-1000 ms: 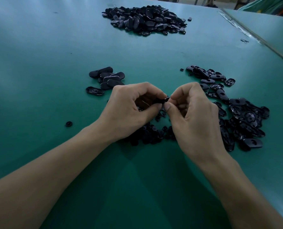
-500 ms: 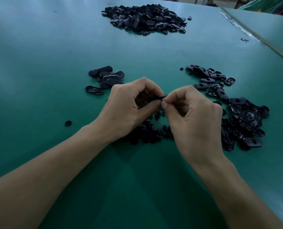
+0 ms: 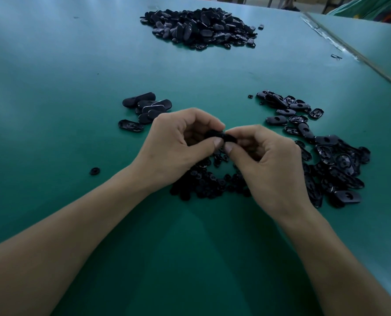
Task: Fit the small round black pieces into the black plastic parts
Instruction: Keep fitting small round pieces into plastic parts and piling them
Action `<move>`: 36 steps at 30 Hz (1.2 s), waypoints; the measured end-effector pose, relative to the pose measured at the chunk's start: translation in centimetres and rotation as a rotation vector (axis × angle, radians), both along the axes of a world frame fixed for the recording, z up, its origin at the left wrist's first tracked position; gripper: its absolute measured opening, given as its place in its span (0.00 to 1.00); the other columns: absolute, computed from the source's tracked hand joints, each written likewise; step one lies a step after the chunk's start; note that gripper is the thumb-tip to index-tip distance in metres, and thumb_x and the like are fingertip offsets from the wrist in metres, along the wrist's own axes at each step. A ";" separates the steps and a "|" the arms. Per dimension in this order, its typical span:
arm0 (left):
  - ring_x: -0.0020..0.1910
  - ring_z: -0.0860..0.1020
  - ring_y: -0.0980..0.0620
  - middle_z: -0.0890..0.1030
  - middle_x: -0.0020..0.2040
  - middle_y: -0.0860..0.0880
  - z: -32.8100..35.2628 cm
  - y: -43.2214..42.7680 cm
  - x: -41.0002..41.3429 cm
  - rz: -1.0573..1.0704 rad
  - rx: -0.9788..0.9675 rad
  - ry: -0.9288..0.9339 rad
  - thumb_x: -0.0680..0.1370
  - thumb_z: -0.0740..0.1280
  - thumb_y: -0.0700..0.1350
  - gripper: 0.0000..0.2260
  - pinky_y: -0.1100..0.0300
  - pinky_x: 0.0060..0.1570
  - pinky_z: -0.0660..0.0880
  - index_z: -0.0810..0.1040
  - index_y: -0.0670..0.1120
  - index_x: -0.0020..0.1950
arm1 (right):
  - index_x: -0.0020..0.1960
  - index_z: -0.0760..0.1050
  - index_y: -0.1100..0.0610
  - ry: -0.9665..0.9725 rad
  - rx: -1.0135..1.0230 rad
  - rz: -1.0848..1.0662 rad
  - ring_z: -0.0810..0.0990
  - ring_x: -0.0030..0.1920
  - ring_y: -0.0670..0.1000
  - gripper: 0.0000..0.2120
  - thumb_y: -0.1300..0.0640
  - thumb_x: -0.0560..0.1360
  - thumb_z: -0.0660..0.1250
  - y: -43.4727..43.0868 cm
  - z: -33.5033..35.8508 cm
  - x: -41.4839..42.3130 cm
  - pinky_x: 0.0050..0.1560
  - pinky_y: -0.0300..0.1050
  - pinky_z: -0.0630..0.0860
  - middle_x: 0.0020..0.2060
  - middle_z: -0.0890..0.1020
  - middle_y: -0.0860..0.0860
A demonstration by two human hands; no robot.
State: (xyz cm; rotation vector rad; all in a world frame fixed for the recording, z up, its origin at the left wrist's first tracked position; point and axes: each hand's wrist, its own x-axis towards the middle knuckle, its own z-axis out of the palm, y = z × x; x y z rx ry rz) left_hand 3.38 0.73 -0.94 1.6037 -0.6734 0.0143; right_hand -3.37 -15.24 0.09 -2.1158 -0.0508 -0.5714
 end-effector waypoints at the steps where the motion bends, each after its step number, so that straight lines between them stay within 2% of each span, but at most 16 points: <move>1: 0.41 0.83 0.56 0.86 0.42 0.51 0.0 0.0 0.1 -0.006 -0.011 0.012 0.72 0.74 0.38 0.08 0.63 0.45 0.79 0.82 0.49 0.49 | 0.49 0.82 0.48 0.009 0.036 0.010 0.83 0.42 0.40 0.09 0.61 0.74 0.74 -0.1 0.0 0.0 0.46 0.32 0.77 0.38 0.84 0.39; 6: 0.40 0.83 0.58 0.86 0.41 0.54 0.0 0.2 0.3 -0.034 -0.050 0.044 0.72 0.75 0.35 0.09 0.66 0.45 0.78 0.83 0.47 0.49 | 0.48 0.81 0.48 0.052 0.129 0.047 0.84 0.41 0.44 0.07 0.60 0.75 0.73 -0.1 0.0 0.1 0.45 0.37 0.79 0.40 0.85 0.43; 11: 0.40 0.83 0.59 0.86 0.41 0.54 0.0 0.2 0.3 -0.039 -0.046 0.051 0.73 0.75 0.32 0.11 0.67 0.44 0.78 0.83 0.47 0.48 | 0.45 0.81 0.48 0.063 0.149 0.030 0.83 0.38 0.43 0.07 0.60 0.74 0.73 0.0 0.2 0.0 0.41 0.35 0.78 0.38 0.85 0.42; 17: 0.39 0.84 0.59 0.86 0.40 0.55 0.0 0.2 0.3 -0.030 -0.056 0.054 0.72 0.74 0.31 0.11 0.67 0.43 0.78 0.84 0.46 0.48 | 0.42 0.81 0.51 0.099 0.193 -0.013 0.83 0.36 0.48 0.03 0.58 0.72 0.72 0.4 0.4 0.2 0.39 0.45 0.81 0.36 0.85 0.46; 21: 0.36 0.83 0.59 0.86 0.38 0.54 0.1 0.4 0.3 -0.024 -0.062 0.065 0.71 0.75 0.30 0.11 0.68 0.41 0.78 0.84 0.46 0.46 | 0.43 0.81 0.51 0.099 0.197 -0.004 0.84 0.37 0.50 0.04 0.60 0.72 0.73 0.4 0.5 0.1 0.40 0.48 0.82 0.36 0.85 0.47; 27: 0.35 0.82 0.61 0.86 0.36 0.56 0.1 0.7 0.4 0.016 -0.057 0.020 0.70 0.76 0.31 0.11 0.68 0.40 0.78 0.84 0.47 0.43 | 0.44 0.82 0.51 0.081 0.162 0.008 0.84 0.38 0.47 0.05 0.61 0.73 0.73 0.6 0.5 0.0 0.41 0.45 0.82 0.37 0.85 0.46; 30: 0.35 0.82 0.61 0.85 0.36 0.56 0.0 0.4 0.5 0.058 -0.051 0.009 0.71 0.76 0.32 0.10 0.68 0.40 0.78 0.84 0.47 0.44 | 0.49 0.83 0.51 0.082 0.128 -0.013 0.84 0.41 0.43 0.06 0.61 0.75 0.72 0.5 0.5 0.1 0.47 0.41 0.81 0.39 0.85 0.43; 34: 0.32 0.82 0.56 0.86 0.37 0.54 -0.3 0.8 1.5 0.320 -0.138 0.019 0.73 0.74 0.34 0.10 0.64 0.38 0.78 0.84 0.50 0.47 | 0.61 0.80 0.51 0.099 -0.050 -0.142 0.80 0.44 0.36 0.12 0.57 0.78 0.69 -0.4 0.5 0.3 0.46 0.26 0.73 0.43 0.82 0.40; 36: 0.32 0.82 0.54 0.86 0.38 0.55 -0.4 1.1 2.1 0.461 -0.177 0.054 0.76 0.72 0.35 0.10 0.62 0.37 0.79 0.82 0.50 0.48 | 0.65 0.78 0.53 0.130 -0.210 -0.240 0.79 0.49 0.39 0.15 0.58 0.79 0.66 -1.5 0.9 0.6 0.53 0.28 0.72 0.52 0.81 0.46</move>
